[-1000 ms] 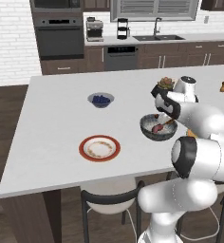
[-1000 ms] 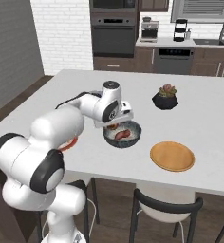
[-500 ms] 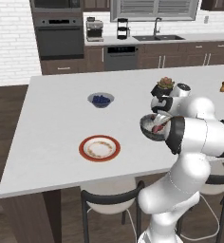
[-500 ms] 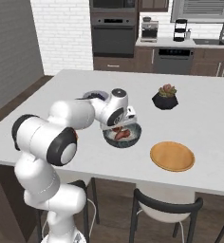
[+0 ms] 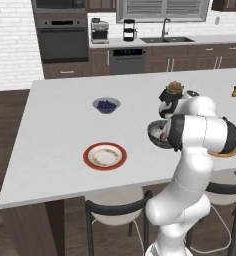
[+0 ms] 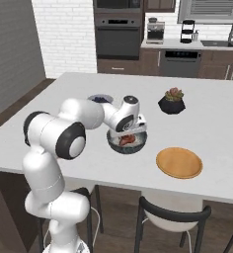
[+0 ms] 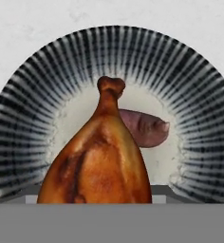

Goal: Pick the chicken drumstick and potato from their plates and place them in the bowl. Then put the bowl in the fridge.

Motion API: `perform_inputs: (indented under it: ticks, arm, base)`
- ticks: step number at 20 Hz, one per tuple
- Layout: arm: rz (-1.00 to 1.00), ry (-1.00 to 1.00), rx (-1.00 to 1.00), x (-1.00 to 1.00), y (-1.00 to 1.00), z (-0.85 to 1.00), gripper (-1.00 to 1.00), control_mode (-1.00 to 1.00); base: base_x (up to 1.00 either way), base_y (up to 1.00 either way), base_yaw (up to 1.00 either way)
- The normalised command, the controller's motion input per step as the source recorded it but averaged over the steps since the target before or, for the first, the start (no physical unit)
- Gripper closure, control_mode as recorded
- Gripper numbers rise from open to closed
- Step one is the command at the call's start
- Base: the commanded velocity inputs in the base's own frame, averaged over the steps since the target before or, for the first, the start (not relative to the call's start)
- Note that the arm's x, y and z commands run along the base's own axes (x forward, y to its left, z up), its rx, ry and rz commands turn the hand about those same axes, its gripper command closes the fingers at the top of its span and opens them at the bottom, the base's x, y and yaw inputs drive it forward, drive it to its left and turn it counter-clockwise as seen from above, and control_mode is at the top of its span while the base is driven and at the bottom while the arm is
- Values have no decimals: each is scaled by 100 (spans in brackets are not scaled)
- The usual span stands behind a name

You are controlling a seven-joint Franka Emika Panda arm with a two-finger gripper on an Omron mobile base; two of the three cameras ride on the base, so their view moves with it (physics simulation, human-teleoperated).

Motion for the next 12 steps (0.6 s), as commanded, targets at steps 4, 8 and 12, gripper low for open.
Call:
perform_inputs:
  ticks: [4,8,12]
  arm:
    - [0,0,0,7,-2,-28,100,-100]
    - [0,2,0,22,0,-33,100,-100]
    - [0,1,0,12,3,-25,-100,-100]
  base:
    - [0,0,0]
    - [0,0,0]
    - [0,0,0]
